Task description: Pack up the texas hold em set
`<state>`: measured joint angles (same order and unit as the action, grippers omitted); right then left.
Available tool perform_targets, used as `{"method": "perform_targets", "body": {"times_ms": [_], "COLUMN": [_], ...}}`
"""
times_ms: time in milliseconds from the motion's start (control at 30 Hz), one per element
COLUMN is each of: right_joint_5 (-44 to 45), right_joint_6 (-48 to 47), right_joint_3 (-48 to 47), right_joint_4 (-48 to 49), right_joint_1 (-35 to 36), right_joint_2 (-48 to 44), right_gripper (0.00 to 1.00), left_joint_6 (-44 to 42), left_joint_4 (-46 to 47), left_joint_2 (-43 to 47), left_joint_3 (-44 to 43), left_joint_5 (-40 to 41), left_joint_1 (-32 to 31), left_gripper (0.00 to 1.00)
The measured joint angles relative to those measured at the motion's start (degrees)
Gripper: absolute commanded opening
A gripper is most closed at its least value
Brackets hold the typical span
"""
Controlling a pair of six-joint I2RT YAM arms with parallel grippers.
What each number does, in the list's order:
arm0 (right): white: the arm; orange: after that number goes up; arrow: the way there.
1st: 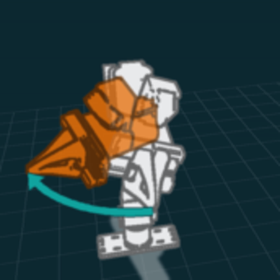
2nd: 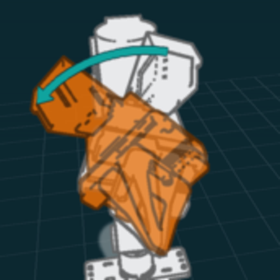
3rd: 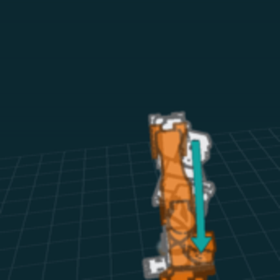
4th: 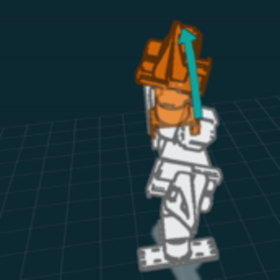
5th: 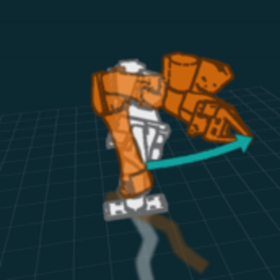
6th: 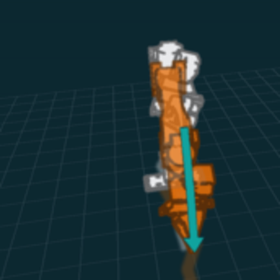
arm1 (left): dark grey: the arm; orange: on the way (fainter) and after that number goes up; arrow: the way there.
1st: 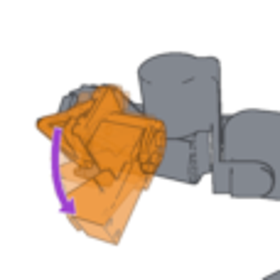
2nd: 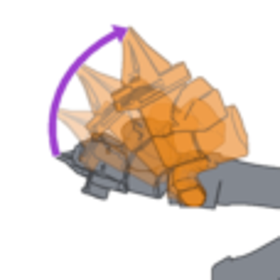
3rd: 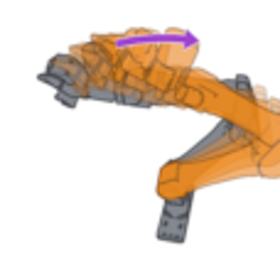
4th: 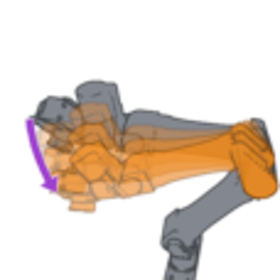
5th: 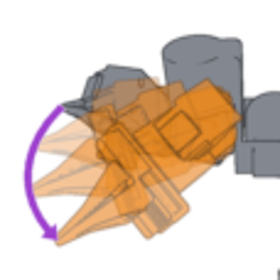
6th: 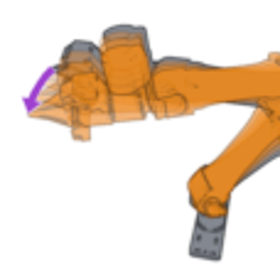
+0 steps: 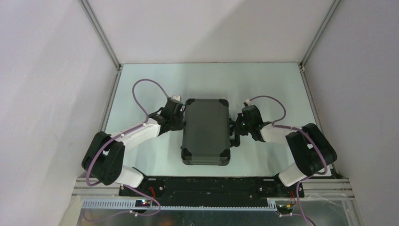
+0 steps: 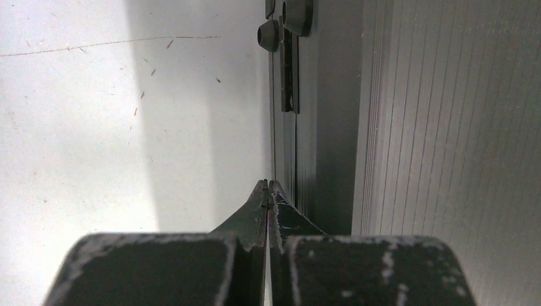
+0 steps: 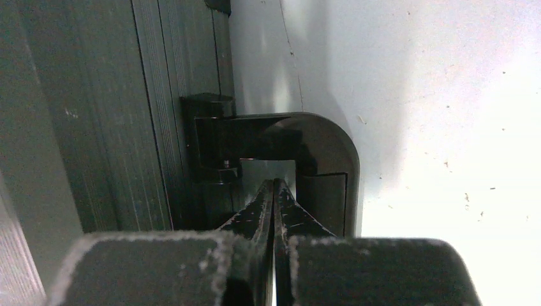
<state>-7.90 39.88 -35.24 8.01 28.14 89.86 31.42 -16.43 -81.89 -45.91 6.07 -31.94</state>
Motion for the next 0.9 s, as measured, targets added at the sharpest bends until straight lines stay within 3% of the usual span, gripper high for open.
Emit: {"method": "perform_targets", "body": {"times_ms": [600, 900], "right_joint_5": [17.4, 17.53], "right_joint_6": [-5.6, -4.13], "right_joint_3": [-1.51, 3.43], "right_joint_4": [-3.28, 5.9], "right_joint_1": [9.07, 9.18], "right_joint_2": [-1.86, -1.81], "right_gripper": [0.0, 0.0], "left_joint_6": [-2.62, -3.56], "left_joint_4": [-4.2, -6.47], "left_joint_2": [-3.5, -5.6], "left_joint_3": [-3.98, -6.69], "left_joint_5": [0.48, 1.38], "left_joint_1": [0.04, 0.04], "left_gripper": [0.0, 0.0]}}
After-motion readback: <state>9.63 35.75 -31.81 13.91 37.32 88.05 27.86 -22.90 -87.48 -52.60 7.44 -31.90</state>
